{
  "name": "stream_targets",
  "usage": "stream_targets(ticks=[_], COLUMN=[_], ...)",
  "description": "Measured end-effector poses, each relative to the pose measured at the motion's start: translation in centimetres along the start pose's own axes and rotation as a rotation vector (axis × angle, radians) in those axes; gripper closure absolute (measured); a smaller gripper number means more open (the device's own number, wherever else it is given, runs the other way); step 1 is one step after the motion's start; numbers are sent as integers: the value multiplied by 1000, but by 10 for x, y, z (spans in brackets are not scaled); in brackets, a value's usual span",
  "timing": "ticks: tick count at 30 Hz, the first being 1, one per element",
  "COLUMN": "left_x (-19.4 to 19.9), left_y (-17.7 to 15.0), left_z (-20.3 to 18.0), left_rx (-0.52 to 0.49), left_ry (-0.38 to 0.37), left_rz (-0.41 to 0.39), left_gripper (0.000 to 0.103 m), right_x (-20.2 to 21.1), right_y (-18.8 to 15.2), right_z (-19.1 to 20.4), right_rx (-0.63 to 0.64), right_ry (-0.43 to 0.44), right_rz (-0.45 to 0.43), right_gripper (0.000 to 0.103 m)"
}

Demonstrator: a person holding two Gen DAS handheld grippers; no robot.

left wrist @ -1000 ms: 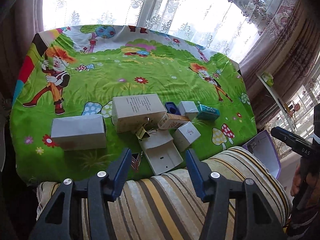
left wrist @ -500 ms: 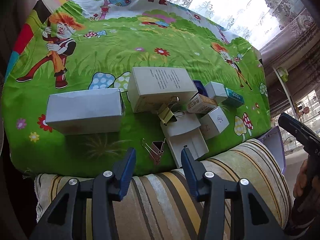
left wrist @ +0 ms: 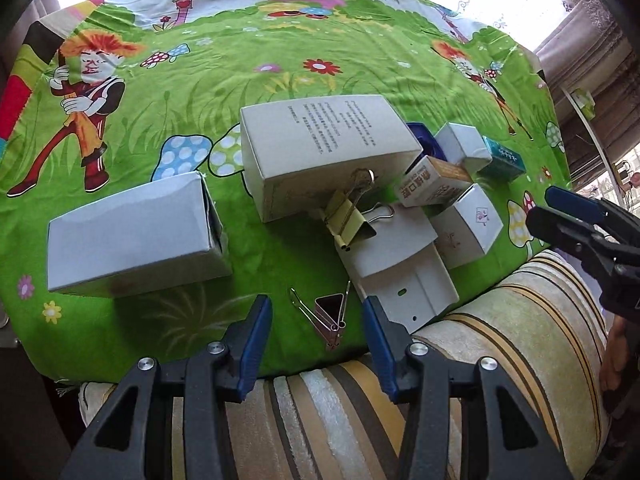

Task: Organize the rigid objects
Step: 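Grasp the pink binder clip with the left tool while the right tool grasps the white square box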

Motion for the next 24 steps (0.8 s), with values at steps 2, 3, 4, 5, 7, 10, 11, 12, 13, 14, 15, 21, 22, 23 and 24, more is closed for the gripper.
stream_targets(ticks=[2,3,4,5,7,10,11,12,13,14,15,21,22,23,24], left_x=[-3,-4,-6,-8,-11,-14,-14,-14,-14,-14,-14,-10,-8,-6,-3], left_y=[0,0,0,0,0,0,0,0,1,0,0,-4,-5,-5,-6], left_z=[0,-1,0,0,0,1,1,1,2,2,3,9,11,12,13], left_rx=[0,0,3,6,14,22,25,28,31,34,37,70,77,83,89], left_ry=[-4,-7,-8,-11,-19,-30,-29,-29,-31,-33,-34,-40,-41,-38,-35], left_rz=[5,8,10,14,22,24,21,18,14,11,7,-20,-28,-39,-51], left_gripper=[55,55,55,59,67,70,72,74,75,75,75,76,76,76,76], right_x=[-8,-11,-14,-17,-22,-29,-31,-33,-35,-36,-38,-47,-48,-49,-50], right_y=[0,0,0,1,2,2,2,2,3,3,4,5,5,5,5], right_z=[2,3,4,4,5,6,5,5,5,6,6,9,9,9,9], right_rx=[6,11,15,20,24,27,27,28,29,32,36,52,51,49,50], right_ry=[7,9,10,12,14,19,21,25,29,31,32,39,40,41,43], right_rz=[16,21,23,26,32,45,49,52,54,56,60,74,74,74,74], right_gripper=[30,30,30,30,30,30,30,30,30,30,30,30,30,30,30])
Point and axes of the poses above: each gripper's, at about its wrist camera, not at the fingertips, and x roughly against the way its jaws point, z to its left, y to its top, the point moved 4 cm from there along -x, roughly the way its jaws point, and after that the axes turned 14 degrees about y, right-handed, at the moved point
